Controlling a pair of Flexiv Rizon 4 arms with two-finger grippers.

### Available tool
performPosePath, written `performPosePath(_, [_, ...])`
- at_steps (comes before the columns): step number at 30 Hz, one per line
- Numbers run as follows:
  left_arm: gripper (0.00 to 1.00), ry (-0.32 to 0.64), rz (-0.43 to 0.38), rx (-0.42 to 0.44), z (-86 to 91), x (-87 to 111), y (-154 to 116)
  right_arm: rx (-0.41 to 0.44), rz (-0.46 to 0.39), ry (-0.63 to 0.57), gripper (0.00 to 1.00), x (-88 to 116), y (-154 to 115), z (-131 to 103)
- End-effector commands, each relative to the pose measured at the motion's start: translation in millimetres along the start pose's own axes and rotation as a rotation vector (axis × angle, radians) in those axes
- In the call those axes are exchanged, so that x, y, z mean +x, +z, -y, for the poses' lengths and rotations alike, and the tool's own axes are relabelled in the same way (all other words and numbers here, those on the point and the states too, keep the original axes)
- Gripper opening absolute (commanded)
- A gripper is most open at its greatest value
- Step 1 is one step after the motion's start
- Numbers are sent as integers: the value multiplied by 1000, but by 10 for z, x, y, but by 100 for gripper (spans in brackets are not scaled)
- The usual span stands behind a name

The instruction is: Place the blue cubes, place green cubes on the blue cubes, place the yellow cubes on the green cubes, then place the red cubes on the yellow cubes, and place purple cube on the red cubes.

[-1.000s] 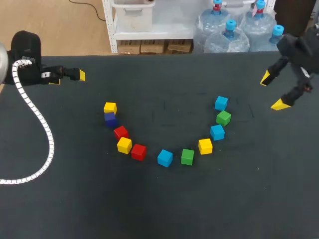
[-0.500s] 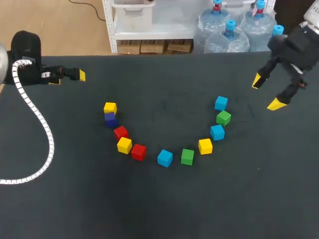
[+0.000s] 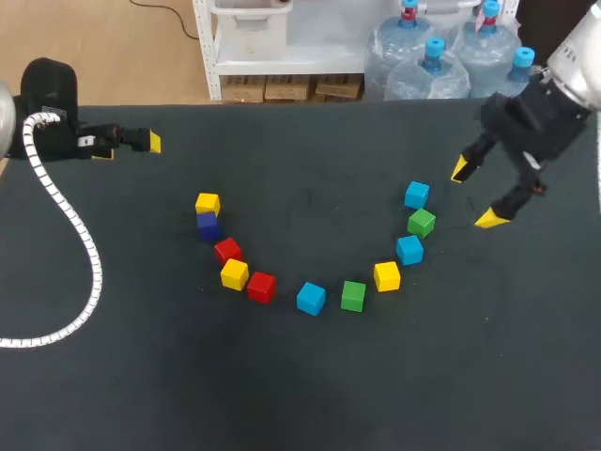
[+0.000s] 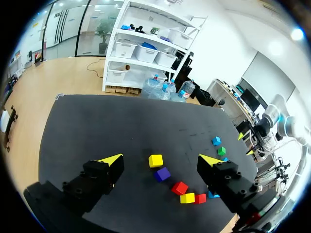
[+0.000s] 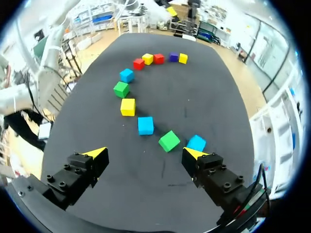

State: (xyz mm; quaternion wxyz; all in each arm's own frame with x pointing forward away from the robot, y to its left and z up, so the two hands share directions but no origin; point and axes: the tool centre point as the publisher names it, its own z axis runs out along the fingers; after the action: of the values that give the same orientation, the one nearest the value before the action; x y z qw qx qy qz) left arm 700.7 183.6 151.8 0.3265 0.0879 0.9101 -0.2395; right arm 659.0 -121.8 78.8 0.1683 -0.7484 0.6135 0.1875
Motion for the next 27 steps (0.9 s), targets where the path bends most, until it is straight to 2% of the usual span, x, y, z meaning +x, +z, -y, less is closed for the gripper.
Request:
performPosePath(1, [100, 1, 4, 6, -15, 8, 4, 50, -24, -61, 100, -146, 92, -43])
performPosePath(7, [100, 1, 4, 6, -15, 8, 4, 28, -40, -105, 100, -246, 318, -9])
performPosePath(13, [100, 1, 4, 6, -15, 8, 4, 14, -69, -120, 100, -251, 475, 4])
performPosePath(19, [100, 1, 4, 6, -15, 8, 4, 1, -110, -140, 100, -254, 561, 21])
performPosePath(27, [100, 1, 4, 6, -15, 8, 4, 16, -122, -141, 100, -217, 668, 47])
